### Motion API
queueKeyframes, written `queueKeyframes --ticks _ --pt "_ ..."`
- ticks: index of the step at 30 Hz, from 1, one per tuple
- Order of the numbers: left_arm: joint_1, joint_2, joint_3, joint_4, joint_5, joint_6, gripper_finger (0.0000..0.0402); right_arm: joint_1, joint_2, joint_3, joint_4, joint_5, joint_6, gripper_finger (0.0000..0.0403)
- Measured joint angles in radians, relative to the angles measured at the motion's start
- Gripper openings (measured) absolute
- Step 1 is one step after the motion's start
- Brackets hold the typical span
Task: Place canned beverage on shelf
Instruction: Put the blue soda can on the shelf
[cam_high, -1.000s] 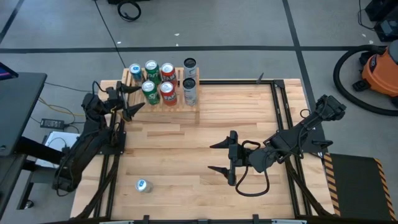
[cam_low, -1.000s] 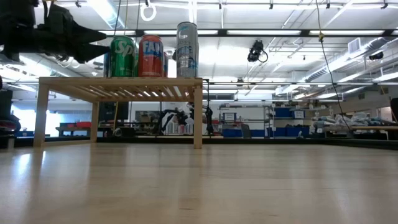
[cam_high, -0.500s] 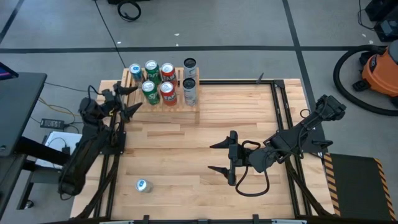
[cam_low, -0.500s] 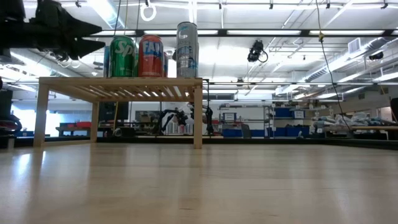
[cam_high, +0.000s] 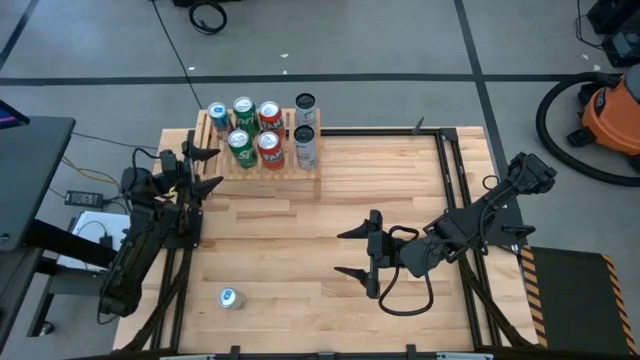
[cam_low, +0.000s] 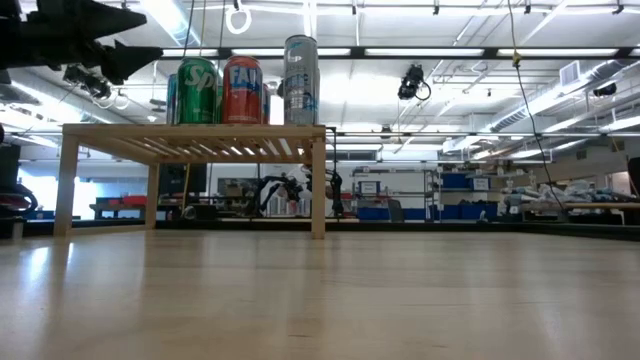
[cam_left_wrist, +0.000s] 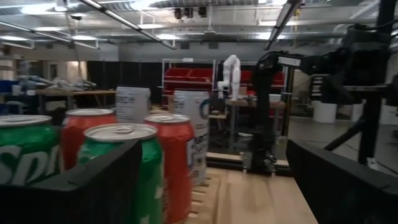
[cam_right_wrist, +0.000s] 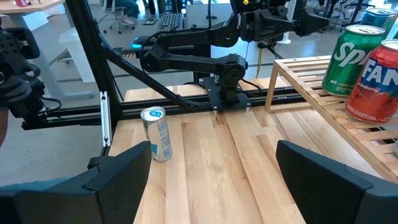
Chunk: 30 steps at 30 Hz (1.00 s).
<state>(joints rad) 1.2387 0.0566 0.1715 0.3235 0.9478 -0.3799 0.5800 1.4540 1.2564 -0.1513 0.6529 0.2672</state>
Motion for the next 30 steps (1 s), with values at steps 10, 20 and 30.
queueKeyframes --ticks 10,20,30 --pt "-0.149 0.000 0.000 -0.001 -0.081 0.000 0.0400 0.000 0.000 0.000 0.000 0.000 0.000 0.0355" --pt "-0.296 0.000 0.000 -0.070 -0.091 0.044 0.0400 0.000 0.000 0.000 0.000 0.000 0.000 0.0355" --pt "-0.467 0.001 0.000 -0.077 -0.162 0.050 0.0400 0.000 0.000 0.000 0.000 0.000 0.000 0.0355"
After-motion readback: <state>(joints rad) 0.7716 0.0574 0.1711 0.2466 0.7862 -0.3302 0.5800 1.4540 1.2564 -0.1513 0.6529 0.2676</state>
